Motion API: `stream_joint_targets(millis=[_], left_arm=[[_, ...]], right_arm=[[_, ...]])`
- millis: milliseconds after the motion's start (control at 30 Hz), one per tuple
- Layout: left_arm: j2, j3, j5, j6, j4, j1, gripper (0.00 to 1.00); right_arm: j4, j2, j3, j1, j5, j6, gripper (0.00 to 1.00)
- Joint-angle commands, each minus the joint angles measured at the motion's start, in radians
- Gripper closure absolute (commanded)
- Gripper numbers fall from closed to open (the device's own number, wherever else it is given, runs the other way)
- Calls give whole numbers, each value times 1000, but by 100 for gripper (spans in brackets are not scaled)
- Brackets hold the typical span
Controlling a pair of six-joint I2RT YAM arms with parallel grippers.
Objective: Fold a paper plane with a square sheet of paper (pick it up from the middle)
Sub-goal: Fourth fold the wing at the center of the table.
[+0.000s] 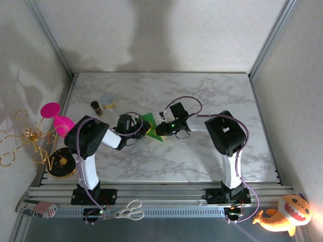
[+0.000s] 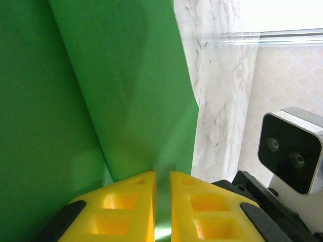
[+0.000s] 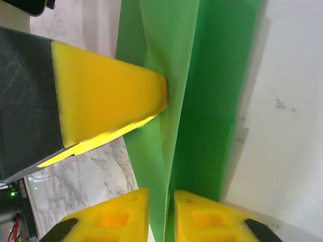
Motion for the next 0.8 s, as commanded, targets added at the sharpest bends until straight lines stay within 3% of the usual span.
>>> stream_joint_targets(millis=[0,267,367,767], left_arm=[[18,1,-81,36,-178,5,85],[23,32,-109,30,-294,2,84],[31,44,-112,29,-326,0,84],[38,96,-146,51,-480,-14,83]], right_arm=[[-83,-40,-10,-5,55,-6,77],[-31,-142,-61,-13,109,14,77],[-3,-168,-73,-13,110,32,81],[-21,-91,-3,34,70,14,87]])
